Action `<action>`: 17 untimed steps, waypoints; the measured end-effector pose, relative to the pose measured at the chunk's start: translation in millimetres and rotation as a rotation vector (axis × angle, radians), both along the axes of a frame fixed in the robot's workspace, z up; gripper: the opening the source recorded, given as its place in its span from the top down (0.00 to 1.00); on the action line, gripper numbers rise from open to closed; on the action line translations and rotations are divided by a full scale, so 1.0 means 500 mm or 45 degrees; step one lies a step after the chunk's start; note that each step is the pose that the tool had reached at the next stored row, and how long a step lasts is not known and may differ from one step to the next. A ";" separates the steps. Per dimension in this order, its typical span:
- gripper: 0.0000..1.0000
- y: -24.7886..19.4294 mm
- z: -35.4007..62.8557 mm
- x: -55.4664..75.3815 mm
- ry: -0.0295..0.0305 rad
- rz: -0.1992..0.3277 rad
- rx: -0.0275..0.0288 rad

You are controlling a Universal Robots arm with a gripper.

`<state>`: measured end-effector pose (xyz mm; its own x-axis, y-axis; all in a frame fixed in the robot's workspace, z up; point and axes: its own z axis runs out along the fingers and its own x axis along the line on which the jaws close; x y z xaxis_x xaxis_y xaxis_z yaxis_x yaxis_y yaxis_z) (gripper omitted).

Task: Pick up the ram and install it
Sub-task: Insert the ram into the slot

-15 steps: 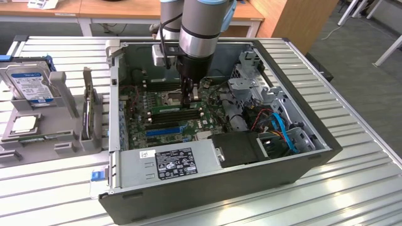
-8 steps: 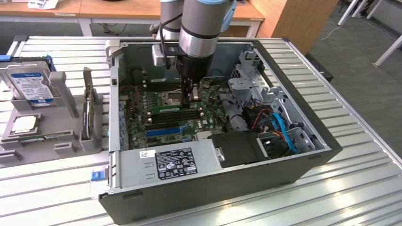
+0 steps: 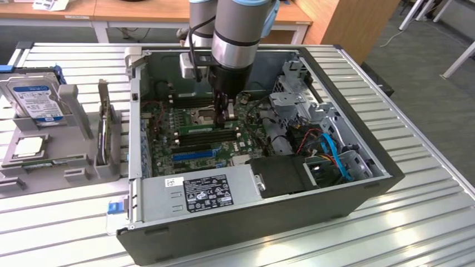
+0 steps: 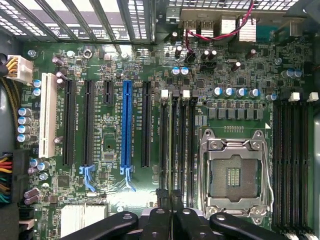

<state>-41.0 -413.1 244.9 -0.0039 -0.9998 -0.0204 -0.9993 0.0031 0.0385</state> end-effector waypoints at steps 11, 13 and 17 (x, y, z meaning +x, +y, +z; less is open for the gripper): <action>0.88 -0.0074 0.000 0.000 0.0000 0.000 0.0003; 0.88 -0.0074 0.000 0.000 0.0000 0.000 0.0003; 0.88 -0.0076 0.000 0.000 -0.0021 0.000 0.0004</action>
